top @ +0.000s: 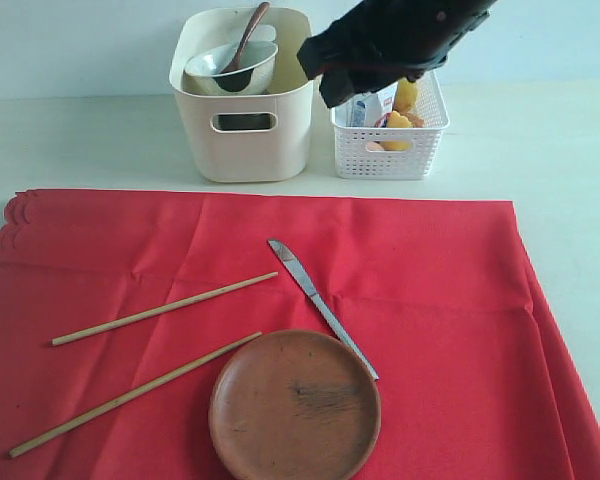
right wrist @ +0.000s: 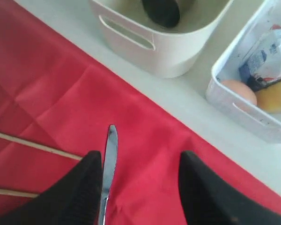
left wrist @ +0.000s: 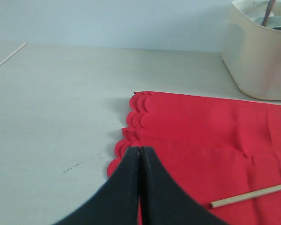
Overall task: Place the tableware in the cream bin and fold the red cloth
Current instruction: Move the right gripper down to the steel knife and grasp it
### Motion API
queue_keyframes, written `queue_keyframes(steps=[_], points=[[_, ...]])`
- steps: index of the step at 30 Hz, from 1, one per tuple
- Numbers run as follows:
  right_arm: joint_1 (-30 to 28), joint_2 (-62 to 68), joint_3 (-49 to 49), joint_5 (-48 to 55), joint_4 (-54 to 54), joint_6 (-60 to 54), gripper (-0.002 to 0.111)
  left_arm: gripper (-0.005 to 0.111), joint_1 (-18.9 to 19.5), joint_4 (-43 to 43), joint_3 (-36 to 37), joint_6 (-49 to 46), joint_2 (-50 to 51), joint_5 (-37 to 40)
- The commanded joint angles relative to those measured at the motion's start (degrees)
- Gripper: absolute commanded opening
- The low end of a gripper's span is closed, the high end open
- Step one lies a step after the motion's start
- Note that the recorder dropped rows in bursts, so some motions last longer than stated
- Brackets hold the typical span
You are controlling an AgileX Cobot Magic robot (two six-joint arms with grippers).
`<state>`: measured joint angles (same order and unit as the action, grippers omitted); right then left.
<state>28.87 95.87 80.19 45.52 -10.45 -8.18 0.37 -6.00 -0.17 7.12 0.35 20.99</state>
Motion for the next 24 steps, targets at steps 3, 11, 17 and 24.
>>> queue_keyframes(steps=[3,11,17,24], points=[[-0.23,-2.86,-8.47,-5.54,-6.26,-4.28,0.049,0.0,-0.4,0.07,0.17,-0.01,-0.35,-0.39],[-0.23,-3.12,-19.03,-8.83,-14.8,-14.34,0.049,0.0,-0.4,0.07,0.17,-0.01,-0.35,-0.39],[2.13,-2.12,-24.76,-9.12,-25.52,-27.78,0.049,0.0,-0.4,0.07,0.17,-0.01,-0.35,-0.39],[11.33,3.22,-25.59,-10.55,-26.47,-30.81,0.049,0.0,-0.4,0.07,0.17,-0.01,-0.35,-0.39]])
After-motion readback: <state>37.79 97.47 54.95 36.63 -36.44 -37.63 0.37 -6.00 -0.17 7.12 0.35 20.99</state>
